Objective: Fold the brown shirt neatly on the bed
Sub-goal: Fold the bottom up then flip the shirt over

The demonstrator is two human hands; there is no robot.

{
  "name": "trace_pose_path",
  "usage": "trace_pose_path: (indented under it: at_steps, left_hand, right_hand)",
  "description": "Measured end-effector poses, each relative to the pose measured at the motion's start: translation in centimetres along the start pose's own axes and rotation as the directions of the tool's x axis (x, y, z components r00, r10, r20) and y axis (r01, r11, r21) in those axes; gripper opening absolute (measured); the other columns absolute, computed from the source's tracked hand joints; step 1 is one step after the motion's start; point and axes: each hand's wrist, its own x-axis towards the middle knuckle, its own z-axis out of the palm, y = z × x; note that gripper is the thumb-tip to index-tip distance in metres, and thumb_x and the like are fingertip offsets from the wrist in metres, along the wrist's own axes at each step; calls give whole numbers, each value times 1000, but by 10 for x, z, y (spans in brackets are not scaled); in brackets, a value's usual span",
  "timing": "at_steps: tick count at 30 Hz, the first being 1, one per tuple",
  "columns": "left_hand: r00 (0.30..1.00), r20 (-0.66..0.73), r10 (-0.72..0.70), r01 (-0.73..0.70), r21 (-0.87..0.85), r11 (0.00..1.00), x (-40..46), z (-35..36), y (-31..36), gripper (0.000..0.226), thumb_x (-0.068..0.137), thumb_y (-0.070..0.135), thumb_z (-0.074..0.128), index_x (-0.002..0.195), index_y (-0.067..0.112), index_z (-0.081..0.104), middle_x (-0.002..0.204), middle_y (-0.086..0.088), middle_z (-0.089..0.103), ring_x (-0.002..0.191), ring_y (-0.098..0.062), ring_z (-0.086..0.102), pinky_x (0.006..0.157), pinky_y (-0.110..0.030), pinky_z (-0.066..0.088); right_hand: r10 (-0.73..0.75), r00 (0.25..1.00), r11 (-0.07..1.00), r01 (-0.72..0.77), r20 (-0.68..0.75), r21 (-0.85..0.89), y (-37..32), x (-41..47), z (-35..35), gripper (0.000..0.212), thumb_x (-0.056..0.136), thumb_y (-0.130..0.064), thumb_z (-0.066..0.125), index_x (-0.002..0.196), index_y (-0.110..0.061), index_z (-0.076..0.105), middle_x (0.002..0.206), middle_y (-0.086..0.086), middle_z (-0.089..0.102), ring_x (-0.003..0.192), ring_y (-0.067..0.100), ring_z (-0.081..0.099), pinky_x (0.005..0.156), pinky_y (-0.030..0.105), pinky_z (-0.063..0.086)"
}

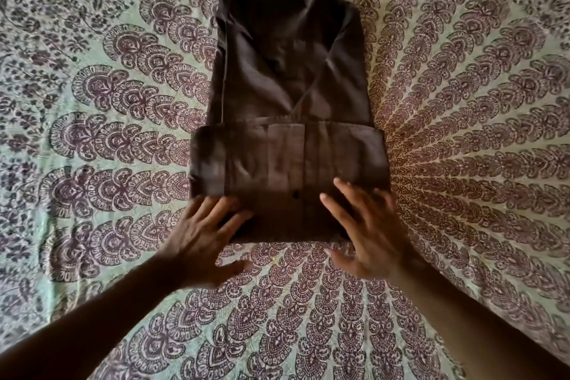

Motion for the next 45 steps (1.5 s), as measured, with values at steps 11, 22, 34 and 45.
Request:
trace_pose_path:
  at_steps: [11,22,34,45]
  left_hand:
    - [927,-365,-91,73,-62,995,42,-65,-17,22,99,19,52,105,5,68,99,-11,69,73,-28,66,65,-37,54]
    - [807,-494,-322,295,-134,946,207,-182,-106,31,99,41,52,121,23,65,99,-12,76,73,-36,71,59,-37,47]
    - [742,-453,-494,496,-125,859,346,-121,-156,50,96,43,53,139,17,51,151,-7,49,139,-30,43,115,-50,28]
    - [862,-233,-450,443,-84,893,316,-25,-134,82,94,76,36,162,41,11,173,2,-5,160,-31,3,123,-63,17]
  right_hand:
    - [6,925,996,-41,-379,-84,23,47,-60,37,82,-9,53,115,-3,69,102,15,72,88,34,71,73,42,55]
    - [328,854,941,-335,-405,56,98,229,-159,53,78,8,67,127,-10,63,109,15,74,82,39,72,67,43,58]
    - [463,850,885,-458,-250,83,156,367,-137,48,95,-17,63,140,-17,49,139,16,56,131,40,49,108,62,36]
    - [420,887,905,-426,-194,14,111,316,-23,78,93,-84,25,161,-48,11,174,1,9,158,35,16,117,61,28]
